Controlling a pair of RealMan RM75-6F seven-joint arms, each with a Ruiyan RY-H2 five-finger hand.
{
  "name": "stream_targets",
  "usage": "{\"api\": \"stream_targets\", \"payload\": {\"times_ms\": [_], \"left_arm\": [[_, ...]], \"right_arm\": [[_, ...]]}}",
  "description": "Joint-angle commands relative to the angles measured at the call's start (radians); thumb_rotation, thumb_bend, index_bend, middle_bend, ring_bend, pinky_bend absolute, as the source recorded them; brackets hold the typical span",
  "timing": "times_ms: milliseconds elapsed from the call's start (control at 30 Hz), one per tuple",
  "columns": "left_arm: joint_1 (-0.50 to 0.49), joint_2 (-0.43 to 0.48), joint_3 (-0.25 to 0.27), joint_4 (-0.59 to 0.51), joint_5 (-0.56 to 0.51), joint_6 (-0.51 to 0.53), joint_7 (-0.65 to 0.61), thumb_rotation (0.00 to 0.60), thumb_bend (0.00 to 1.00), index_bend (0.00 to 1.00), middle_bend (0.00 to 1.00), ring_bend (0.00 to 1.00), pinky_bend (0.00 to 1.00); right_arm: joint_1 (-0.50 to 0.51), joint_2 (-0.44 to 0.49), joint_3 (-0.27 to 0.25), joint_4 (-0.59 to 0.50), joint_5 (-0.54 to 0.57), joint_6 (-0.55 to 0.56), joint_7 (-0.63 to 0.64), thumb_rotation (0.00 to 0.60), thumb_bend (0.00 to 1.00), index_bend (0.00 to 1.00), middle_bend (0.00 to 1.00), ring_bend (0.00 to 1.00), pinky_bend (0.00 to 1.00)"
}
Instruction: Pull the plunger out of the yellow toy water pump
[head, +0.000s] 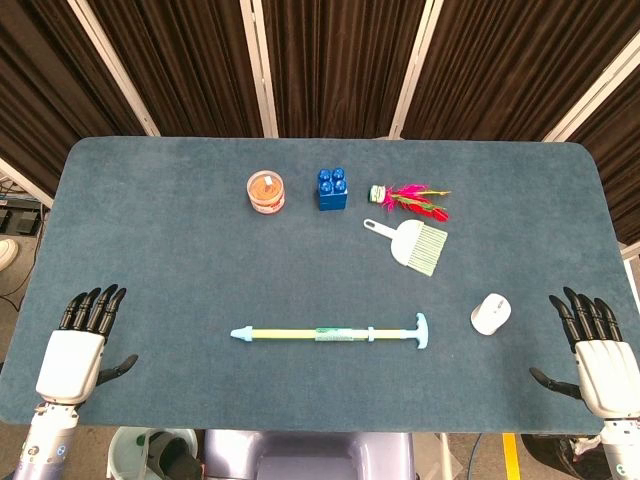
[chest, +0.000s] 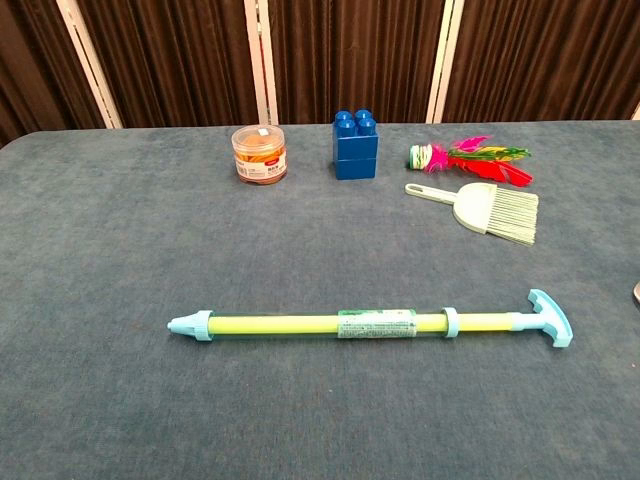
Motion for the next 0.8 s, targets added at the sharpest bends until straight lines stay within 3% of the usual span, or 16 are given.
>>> {"api": "stream_targets", "payload": {"times_ms": [33, 267, 400, 533, 800], "left_arm": [[0.0, -0.002, 0.0, 0.005, 0.002, -0.006, 0.001, 0.6, 0.0, 0.0, 0.09, 0.1, 0.14], [-0.01, -0.007, -0.011, 0.012, -0.008, -0.03, 0.007, 0.6, 0.0, 0.01, 0.1, 0.11, 0.14], [-0.028, -0.053, -0.019, 0.03, 0.026, -0.033, 0.02, 0.6, 0.0, 0.14, 0.1, 0.11, 0.14], [-0.063, -0.146, -0.026, 0.077, 0.07, -0.061, 0.075, 0.6, 0.06, 0.28, 0.11, 0.11, 0.14], [-0.158, -0.366, -0.046, 0.177, 0.088, -0.217, 0.277, 0.6, 0.14, 0.33, 0.12, 0.11, 0.14]], "right_arm": [[-0.002, 0.0, -0.001, -0.001, -0.006, 0.004, 0.0, 0.6, 0.09, 0.07, 0.0, 0.0, 0.02], [-0.01, 0.006, 0.003, -0.003, -0.01, 0.024, 0.013, 0.6, 0.09, 0.07, 0.0, 0.0, 0.02], [-0.014, 0.012, 0.011, -0.001, 0.007, 0.026, 0.025, 0.6, 0.09, 0.07, 0.0, 0.0, 0.02], [-0.011, 0.017, 0.012, 0.0, 0.012, 0.016, 0.041, 0.6, 0.09, 0.07, 0.0, 0.0, 0.02], [0.004, 0.031, 0.016, 0.004, 0.027, -0.023, 0.09, 0.6, 0.05, 0.07, 0.0, 0.0, 0.02]]}}
